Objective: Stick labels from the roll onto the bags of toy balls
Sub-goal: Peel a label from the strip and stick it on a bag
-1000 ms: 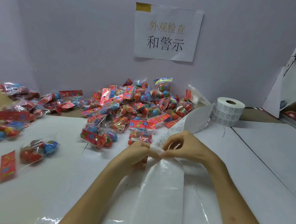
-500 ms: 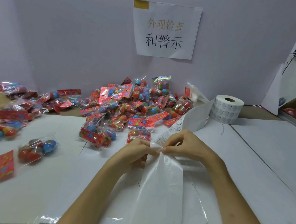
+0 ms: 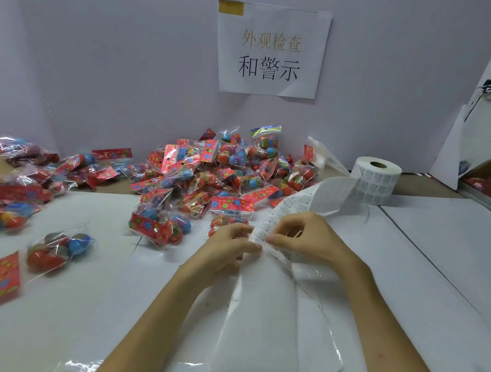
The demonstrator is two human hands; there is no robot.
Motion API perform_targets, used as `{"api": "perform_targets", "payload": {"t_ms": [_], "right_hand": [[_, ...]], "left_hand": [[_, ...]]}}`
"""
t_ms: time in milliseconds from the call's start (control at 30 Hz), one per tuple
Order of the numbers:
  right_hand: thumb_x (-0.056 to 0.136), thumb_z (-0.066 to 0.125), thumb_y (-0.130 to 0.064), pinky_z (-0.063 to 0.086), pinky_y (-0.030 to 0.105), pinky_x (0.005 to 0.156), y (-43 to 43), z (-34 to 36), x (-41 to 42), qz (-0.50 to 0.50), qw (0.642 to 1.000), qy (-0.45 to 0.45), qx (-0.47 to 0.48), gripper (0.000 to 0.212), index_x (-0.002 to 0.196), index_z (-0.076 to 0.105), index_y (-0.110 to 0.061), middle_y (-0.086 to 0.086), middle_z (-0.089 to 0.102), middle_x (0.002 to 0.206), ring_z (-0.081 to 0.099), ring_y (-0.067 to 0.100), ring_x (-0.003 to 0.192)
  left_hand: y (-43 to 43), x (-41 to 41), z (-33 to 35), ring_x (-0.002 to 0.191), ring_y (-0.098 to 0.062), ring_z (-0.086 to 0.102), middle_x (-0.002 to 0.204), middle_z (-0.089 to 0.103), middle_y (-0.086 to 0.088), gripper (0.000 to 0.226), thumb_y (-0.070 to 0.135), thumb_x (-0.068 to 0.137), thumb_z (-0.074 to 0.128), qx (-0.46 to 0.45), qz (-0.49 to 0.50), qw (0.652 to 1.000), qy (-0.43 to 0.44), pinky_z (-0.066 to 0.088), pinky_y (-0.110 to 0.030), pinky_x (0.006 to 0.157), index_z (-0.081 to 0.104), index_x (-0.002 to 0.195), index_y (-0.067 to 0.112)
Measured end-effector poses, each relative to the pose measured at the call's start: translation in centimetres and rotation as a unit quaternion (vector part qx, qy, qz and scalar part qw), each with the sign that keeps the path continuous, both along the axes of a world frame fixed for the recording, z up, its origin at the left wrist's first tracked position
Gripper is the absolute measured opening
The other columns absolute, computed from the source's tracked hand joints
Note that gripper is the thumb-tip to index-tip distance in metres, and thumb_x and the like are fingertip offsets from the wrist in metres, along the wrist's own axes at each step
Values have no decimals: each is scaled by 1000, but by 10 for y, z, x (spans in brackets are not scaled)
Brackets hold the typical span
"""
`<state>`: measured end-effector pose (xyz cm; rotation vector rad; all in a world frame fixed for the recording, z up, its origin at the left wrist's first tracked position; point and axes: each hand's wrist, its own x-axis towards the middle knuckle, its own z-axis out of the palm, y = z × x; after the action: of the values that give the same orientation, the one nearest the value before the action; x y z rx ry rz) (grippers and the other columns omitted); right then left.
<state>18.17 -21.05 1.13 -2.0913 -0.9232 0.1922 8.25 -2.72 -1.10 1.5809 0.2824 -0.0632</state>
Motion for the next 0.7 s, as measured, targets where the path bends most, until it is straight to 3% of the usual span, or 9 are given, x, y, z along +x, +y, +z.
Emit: {"api": "perform_targets", "payload": {"t_ms": [133, 300, 467, 600, 700], "right_hand": [[59, 92, -51, 52, 21, 64, 5, -6, -2, 32, 999, 2, -41, 35, 75, 72, -26, -7, 70, 76, 59, 2, 64], [72, 88, -42, 50, 18, 64, 2, -7, 3, 15, 1000, -6, -16, 20, 75, 73, -28, -10, 72, 77, 61, 1, 64], [75, 86, -41, 52, 19, 66, 1, -8, 5, 2, 1000, 4, -25, 17, 80, 75, -29, -12, 73, 81, 65, 3, 71], [80, 82, -34, 54, 24, 62, -2, -11, 12, -63, 998, -1, -28, 9, 79, 74, -32, -12, 72, 78, 65, 2, 67], [84, 77, -32, 56, 31, 68, -8, -13, 21, -180, 983, -40, -2, 5, 85, 72, -31, -11, 69, 79, 64, 7, 72]], "left_hand": [[-3, -2, 2, 71, -20, 76, 94, 77, -5, 36, -1, 90, 70, -10, 9, 1000, -5, 54, -27, 49, 63, 118, 19], [-3, 0, 0, 84, -24, 78, 105, 78, -11, 45, -12, 87, 62, -25, 16, 999, -25, 59, -31, 59, 62, 121, 16], [-2, 0, 0, 97, -29, 74, 121, 69, -14, 54, -8, 86, 66, -15, 21, 999, -19, 58, -29, 61, 56, 133, 18], [-2, -1, -1, 103, -32, 70, 125, 64, -16, 58, -5, 86, 68, -8, 28, 999, -27, 56, -26, 61, 57, 132, 29], [-3, -1, 1, 91, -27, 66, 123, 59, -15, 50, -2, 89, 69, -9, 37, 999, -25, 54, -24, 56, 60, 128, 27]]}}
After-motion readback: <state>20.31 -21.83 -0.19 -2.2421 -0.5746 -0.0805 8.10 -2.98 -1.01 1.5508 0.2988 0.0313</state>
